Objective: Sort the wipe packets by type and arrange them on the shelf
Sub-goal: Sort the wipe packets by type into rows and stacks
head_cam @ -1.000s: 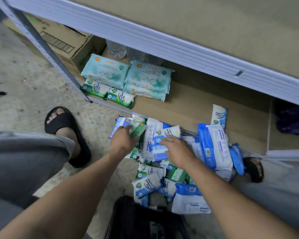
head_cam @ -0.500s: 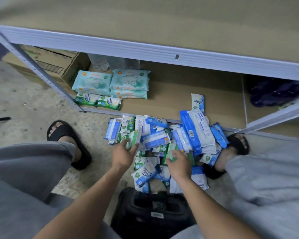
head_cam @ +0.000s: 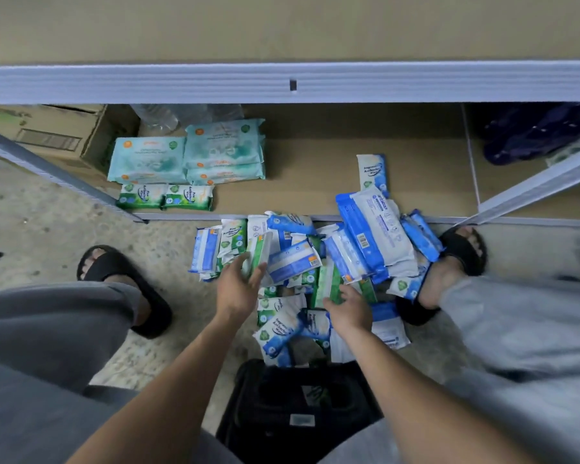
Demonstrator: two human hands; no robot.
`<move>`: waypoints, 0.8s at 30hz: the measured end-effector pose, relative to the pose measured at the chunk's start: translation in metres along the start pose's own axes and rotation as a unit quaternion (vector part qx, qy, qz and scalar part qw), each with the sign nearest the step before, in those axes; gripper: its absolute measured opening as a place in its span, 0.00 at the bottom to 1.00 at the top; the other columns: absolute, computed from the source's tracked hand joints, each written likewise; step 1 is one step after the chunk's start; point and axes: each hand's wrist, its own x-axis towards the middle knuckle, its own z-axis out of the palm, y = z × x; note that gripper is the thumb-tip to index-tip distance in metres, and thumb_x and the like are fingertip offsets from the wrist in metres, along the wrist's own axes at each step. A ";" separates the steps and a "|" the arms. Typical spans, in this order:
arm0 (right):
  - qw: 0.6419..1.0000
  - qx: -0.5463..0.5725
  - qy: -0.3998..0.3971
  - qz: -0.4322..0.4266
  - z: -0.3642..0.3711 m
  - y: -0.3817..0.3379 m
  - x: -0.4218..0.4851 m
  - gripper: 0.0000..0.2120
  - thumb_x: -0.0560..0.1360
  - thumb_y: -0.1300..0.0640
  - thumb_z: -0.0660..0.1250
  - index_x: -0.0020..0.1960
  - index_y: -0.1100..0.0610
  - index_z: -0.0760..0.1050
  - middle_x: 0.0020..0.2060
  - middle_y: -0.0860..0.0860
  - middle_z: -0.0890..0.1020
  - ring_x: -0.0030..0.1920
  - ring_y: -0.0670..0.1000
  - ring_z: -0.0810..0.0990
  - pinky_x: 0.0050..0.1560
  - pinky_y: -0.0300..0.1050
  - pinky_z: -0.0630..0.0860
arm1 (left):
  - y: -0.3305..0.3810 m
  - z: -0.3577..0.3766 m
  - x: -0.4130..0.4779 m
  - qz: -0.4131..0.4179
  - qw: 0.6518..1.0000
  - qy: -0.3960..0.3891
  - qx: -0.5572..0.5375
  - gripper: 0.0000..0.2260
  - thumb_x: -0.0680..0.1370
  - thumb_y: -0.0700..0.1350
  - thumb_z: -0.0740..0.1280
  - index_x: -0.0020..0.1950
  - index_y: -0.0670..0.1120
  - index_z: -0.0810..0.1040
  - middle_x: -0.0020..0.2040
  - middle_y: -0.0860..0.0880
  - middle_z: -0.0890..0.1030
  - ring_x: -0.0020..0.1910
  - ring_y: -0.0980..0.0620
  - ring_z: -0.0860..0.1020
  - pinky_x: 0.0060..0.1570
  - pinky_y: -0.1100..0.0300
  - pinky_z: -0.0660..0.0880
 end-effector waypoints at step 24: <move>0.942 0.273 -0.010 0.195 0.036 -0.002 0.010 0.17 0.71 0.52 0.77 0.55 0.58 0.79 0.50 0.56 0.84 0.44 0.56 0.82 0.43 0.52 0.82 | 0.003 0.024 0.025 -0.032 0.994 -0.007 0.107 0.08 0.78 0.45 0.68 0.40 0.45 0.74 0.32 0.50 0.76 0.26 0.54 0.69 0.20 0.68 0.62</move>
